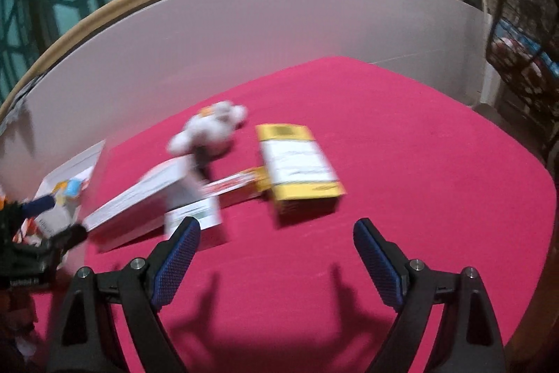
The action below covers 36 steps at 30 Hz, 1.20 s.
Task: Organize objects
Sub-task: 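Move both grippers back to the remaining boxes in the pile, then grasp the long white sealant box with left gripper while right grasps GLUCOPHAGE box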
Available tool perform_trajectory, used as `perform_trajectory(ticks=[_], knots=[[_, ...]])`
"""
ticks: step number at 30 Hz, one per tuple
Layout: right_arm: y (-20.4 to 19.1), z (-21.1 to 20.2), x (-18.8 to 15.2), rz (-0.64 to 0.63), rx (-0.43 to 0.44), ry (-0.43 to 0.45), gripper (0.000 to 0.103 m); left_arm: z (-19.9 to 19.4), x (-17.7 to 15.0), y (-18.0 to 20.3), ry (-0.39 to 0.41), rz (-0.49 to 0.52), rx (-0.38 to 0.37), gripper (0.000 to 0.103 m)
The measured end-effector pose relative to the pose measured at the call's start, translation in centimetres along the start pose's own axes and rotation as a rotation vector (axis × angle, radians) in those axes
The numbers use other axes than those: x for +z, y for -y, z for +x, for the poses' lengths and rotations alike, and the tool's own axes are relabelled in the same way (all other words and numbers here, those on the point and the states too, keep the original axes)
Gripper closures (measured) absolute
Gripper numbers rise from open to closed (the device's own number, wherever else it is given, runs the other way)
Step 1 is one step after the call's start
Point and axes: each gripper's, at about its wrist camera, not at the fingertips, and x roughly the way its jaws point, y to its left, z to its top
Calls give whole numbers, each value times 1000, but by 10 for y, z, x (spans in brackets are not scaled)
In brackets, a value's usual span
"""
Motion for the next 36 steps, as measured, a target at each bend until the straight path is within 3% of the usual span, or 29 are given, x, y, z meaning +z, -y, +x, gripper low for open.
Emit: perform_trajectory(ticks=[5,11,17,20,21,24,26,29,31,36], knots=[[34,28,13,51,-6,-66,10,25,5,14,-61,54,13,0],[33,59,24,48,73,-107,10,48,12,31,-115,126,-9,0],[33,81,27,59,115,-149,10,59,13,35,-160,123,-47,1],[34,76,24,62,137,-133,25,59,11,38,-167,123,-66,15],[35,74,22,61,138,-129,37,57,11,39,-162,128,-62,17],[36,72,19,53,140,-127,39,52,9,40,-158,128,-79,26],[36,69,17,53,142,-125,39,51,8,40,-166,121,-109,42],[37,64,13,59,144,-120,39,46,5,46,-161,132,-106,51],[37,62,9,66,140,-117,39,41,0,45,-156,122,-100,52],[45,46,4,134,132,-82,39,25,-7,39,-135,32,-142,68]])
